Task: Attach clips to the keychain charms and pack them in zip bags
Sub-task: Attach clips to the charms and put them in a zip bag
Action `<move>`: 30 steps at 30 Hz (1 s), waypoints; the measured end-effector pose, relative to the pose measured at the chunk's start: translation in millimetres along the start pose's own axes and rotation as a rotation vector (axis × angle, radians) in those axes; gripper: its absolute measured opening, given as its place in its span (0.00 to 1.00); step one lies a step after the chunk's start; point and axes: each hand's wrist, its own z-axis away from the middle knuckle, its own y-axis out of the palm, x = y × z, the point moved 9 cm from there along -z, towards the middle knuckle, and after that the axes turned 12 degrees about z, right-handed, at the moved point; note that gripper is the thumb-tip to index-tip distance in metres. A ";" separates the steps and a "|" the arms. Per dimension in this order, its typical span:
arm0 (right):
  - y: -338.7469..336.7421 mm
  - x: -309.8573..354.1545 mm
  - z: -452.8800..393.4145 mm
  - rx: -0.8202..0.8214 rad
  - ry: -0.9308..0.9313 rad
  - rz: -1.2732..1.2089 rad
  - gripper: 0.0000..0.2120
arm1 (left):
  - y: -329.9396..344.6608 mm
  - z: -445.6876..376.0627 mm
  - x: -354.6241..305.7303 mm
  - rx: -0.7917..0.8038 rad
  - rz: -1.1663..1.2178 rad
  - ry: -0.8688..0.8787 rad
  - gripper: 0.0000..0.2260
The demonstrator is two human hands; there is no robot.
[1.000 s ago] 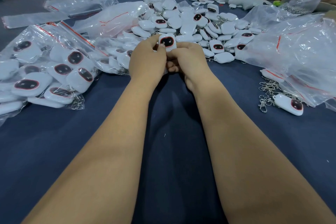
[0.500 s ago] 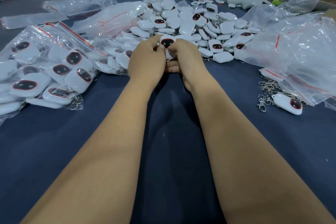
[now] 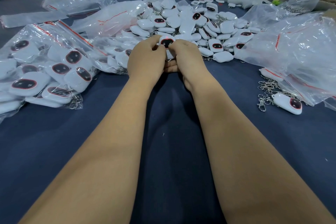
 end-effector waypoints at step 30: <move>-4.6 6.5 1.8 -0.091 -0.091 -0.034 0.12 | -1.2 4.8 -9.2 -0.059 -0.008 0.054 0.12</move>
